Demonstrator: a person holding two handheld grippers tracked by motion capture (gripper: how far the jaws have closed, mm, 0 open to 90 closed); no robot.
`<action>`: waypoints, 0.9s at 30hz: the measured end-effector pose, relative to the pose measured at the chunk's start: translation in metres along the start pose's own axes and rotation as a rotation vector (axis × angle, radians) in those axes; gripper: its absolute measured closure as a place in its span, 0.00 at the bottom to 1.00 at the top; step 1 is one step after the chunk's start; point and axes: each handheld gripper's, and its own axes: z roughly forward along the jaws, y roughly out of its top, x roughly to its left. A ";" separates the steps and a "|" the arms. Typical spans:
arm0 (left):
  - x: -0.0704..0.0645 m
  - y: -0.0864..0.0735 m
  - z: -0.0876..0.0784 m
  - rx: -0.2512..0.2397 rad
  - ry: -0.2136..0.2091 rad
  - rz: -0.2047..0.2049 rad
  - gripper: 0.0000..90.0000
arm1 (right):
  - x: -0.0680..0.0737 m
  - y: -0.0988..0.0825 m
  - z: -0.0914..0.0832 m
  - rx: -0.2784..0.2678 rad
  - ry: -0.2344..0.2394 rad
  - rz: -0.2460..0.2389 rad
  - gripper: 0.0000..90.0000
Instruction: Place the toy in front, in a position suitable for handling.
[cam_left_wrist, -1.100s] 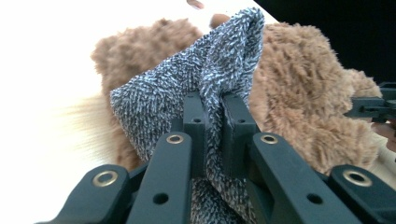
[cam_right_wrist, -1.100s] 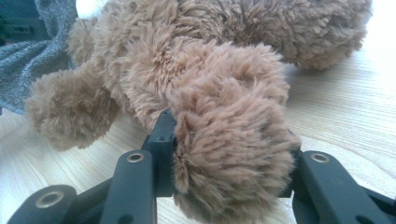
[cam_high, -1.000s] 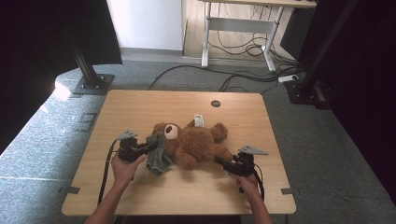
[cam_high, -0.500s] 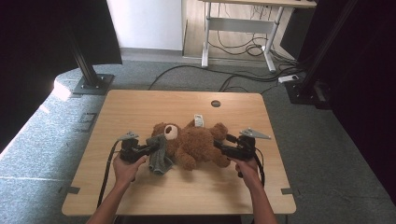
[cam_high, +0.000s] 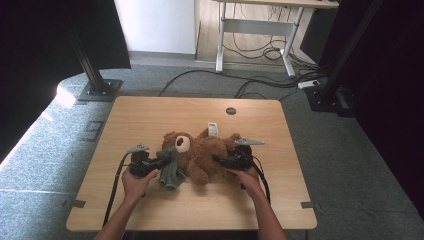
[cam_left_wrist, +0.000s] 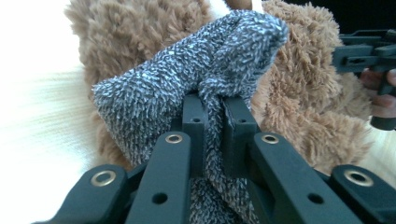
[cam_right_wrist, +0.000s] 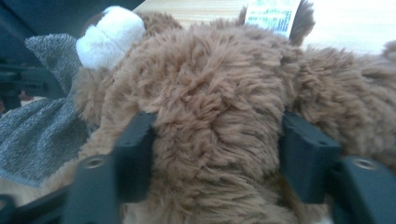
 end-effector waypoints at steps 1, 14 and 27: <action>-0.001 0.000 0.000 0.003 0.001 0.001 0.90 | 0.000 -0.003 0.000 -0.001 0.008 -0.007 0.45; -0.058 0.037 0.000 -0.029 -0.102 0.100 0.90 | 0.017 -0.033 -0.011 -0.054 0.007 -0.134 0.65; -0.118 0.061 0.081 0.100 -0.164 0.181 0.90 | 0.021 -0.046 -0.015 -0.069 0.022 -0.120 0.68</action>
